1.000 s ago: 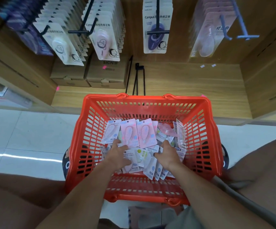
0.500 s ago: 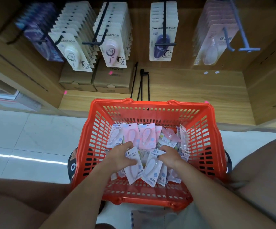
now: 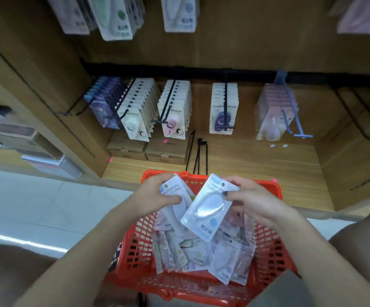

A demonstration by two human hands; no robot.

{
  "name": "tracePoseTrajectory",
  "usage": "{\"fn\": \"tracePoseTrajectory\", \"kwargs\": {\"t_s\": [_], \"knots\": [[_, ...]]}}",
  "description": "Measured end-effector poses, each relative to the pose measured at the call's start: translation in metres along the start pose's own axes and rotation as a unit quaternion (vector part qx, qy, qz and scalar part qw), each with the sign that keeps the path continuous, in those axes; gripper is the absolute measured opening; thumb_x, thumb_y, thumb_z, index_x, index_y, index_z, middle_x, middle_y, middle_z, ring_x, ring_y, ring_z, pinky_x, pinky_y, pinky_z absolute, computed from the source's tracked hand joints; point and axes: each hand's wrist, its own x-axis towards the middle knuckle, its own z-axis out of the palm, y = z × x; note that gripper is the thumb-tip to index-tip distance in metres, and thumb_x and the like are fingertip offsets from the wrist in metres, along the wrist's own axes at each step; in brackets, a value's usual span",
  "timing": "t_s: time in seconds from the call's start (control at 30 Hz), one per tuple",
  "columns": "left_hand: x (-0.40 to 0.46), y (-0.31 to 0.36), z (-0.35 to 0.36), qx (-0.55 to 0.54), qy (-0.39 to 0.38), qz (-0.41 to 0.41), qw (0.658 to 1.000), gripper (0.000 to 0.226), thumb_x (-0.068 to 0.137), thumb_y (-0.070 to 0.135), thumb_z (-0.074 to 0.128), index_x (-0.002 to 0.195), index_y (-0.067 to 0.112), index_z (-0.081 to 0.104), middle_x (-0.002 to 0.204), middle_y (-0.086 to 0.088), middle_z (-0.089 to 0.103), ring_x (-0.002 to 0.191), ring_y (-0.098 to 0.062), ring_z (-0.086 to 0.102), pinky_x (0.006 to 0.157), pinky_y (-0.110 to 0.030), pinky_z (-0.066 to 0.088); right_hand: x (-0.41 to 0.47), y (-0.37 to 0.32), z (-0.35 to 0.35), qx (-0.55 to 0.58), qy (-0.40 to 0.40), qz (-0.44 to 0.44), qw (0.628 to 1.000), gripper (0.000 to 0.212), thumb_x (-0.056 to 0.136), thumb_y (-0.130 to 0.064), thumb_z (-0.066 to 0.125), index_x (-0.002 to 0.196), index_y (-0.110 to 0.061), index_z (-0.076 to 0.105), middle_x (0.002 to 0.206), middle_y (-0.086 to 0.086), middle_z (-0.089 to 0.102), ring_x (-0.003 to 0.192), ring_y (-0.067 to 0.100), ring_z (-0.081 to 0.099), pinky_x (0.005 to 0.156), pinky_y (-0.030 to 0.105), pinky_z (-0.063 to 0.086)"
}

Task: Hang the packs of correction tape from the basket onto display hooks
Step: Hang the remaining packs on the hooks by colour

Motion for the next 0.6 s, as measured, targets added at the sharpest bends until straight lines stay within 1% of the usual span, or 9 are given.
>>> {"fn": "tracePoseTrajectory", "kwargs": {"t_s": [0.07,0.13,0.23,0.3,0.37,0.43,0.5,0.57,0.6], "knots": [[-0.001,0.025,-0.021,-0.011,0.013,0.017,1.000,0.017,0.086,0.008,0.079,0.086,0.017,0.064,0.072,0.011,0.061,0.064,-0.004,0.055,0.057,-0.015,0.040,-0.009,-0.030,0.001,0.033,-0.010,-0.038,0.999,0.038,0.096,0.015,0.052,0.116,-0.012,0.069,0.105,0.008,0.078,0.092,0.017,0.074,0.083,0.033,0.059],[0.000,0.044,-0.041,-0.003,0.028,0.032,0.999,0.016,0.086,0.008,0.080,0.091,0.009,0.065,0.078,0.005,0.063,0.066,-0.005,0.057,0.058,-0.015,0.041,-0.013,-0.056,0.004,0.024,-0.015,-0.068,0.997,0.042,0.096,0.015,0.050,0.120,-0.013,0.068,0.107,0.009,0.078,0.093,0.017,0.074,0.082,0.031,0.057],[0.002,0.065,-0.067,0.021,0.034,0.052,0.998,0.014,0.088,0.021,0.081,0.091,0.017,0.068,0.089,0.000,0.070,0.078,-0.011,0.066,0.066,-0.021,0.046,-0.016,-0.091,0.011,0.017,-0.024,-0.110,0.994,0.038,0.097,0.013,0.052,0.123,-0.010,0.065,0.110,0.010,0.078,0.096,0.018,0.073,0.082,0.032,0.053],[0.004,0.073,-0.082,0.038,0.058,0.071,0.995,0.009,0.093,0.030,0.076,0.088,0.026,0.069,0.090,0.005,0.071,0.083,-0.011,0.066,0.071,-0.025,0.047,-0.014,-0.111,0.018,0.014,-0.032,-0.123,0.992,0.032,0.098,0.010,0.053,0.122,-0.008,0.063,0.112,0.011,0.078,0.098,0.019,0.073,0.082,0.030,0.053],[0.006,0.079,-0.092,0.047,0.104,0.096,0.989,0.011,0.096,0.027,0.072,0.085,0.030,0.069,0.090,0.010,0.071,0.085,-0.007,0.064,0.075,-0.026,0.047,-0.011,-0.128,0.029,0.017,-0.036,-0.130,0.991,0.027,0.099,0.009,0.053,0.121,-0.005,0.063,0.110,0.012,0.077,0.096,0.019,0.072,0.083,0.030,0.053],[0.006,0.082,-0.098,0.043,0.144,0.117,0.982,0.015,0.097,0.024,0.070,0.083,0.029,0.068,0.087,0.014,0.070,0.084,-0.005,0.063,0.073,-0.022,0.045,-0.006,-0.142,0.037,0.007,-0.035,-0.137,0.990,0.029,0.100,0.007,0.053,0.125,-0.002,0.064,0.114,0.015,0.076,0.098,0.021,0.071,0.085,0.033,0.051],[0.005,0.082,-0.101,0.034,0.172,0.122,0.977,0.022,0.098,0.024,0.069,0.078,0.032,0.066,0.080,0.022,0.067,0.077,-0.001,0.060,0.066,-0.016,0.042,-0.002,-0.155,0.045,-0.019,-0.035,-0.141,0.989,0.033,0.099,0.005,0.053,0.129,-0.004,0.064,0.121,0.016,0.075,0.103,0.024,0.071,0.088,0.036,0.051],[0.004,0.082,-0.104,0.029,0.196,0.120,0.973,0.029,0.101,0.026,0.066,0.073,0.035,0.061,0.074,0.024,0.063,0.072,0.000,0.056,0.062,-0.017,0.039,0.002,-0.167,0.053,-0.041,-0.035,-0.141,0.989,0.033,0.100,0.003,0.053,0.129,-0.006,0.066,0.121,0.014,0.076,0.105,0.025,0.071,0.089,0.037,0.050],[0.004,0.082,-0.107,0.027,0.206,0.121,0.971,0.030,0.102,0.027,0.063,0.073,0.034,0.061,0.073,0.022,0.062,0.072,-0.001,0.056,0.062,-0.017,0.038,0.003,-0.173,0.056,-0.049,-0.034,-0.140,0.988,0.032,0.100,0.002,0.053,0.128,-0.008,0.067,0.119,0.012,0.076,0.104,0.024,0.071,0.088,0.036,0.050]]}}
